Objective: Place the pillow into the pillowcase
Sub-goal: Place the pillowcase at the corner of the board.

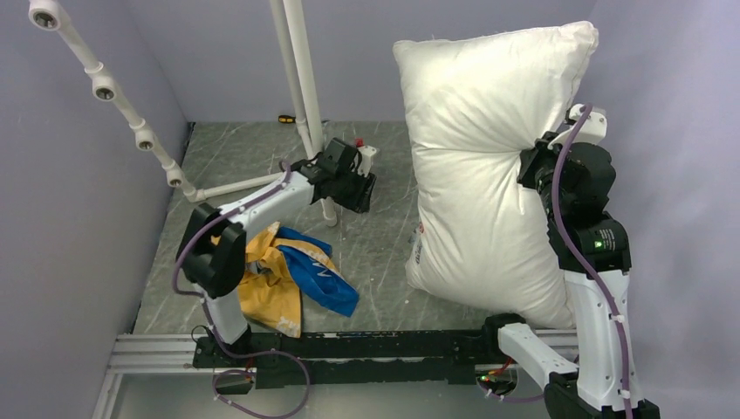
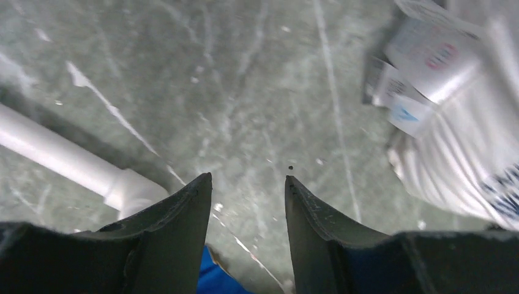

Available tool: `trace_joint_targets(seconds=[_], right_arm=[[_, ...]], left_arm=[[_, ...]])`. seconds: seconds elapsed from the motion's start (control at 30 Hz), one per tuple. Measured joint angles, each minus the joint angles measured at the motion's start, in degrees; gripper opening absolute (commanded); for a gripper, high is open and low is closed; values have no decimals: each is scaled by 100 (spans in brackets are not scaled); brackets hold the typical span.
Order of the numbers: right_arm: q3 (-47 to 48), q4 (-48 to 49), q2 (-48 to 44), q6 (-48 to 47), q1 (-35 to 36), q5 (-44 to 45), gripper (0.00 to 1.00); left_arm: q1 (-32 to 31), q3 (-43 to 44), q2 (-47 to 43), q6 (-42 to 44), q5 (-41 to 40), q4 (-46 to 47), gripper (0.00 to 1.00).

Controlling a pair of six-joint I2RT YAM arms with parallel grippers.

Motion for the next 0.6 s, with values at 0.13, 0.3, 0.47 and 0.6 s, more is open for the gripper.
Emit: trace_joint_targets(seconds=[0.13,0.3,0.47,0.6], right_arm=[[-22,59,81,39,-2,-116,0],[-22,162,297,39,-4,-219,0],[-26,350,623,44,-13,-428,0],[-28,564,940,44,-24,-597,0]], left_arm=[[160,505,555,20,-531,-197,53],[479,673,708,-15,-599,-452,54],[927,717,710,111,-704,-776,59],[1272,852,612,304,-612,-894,65]])
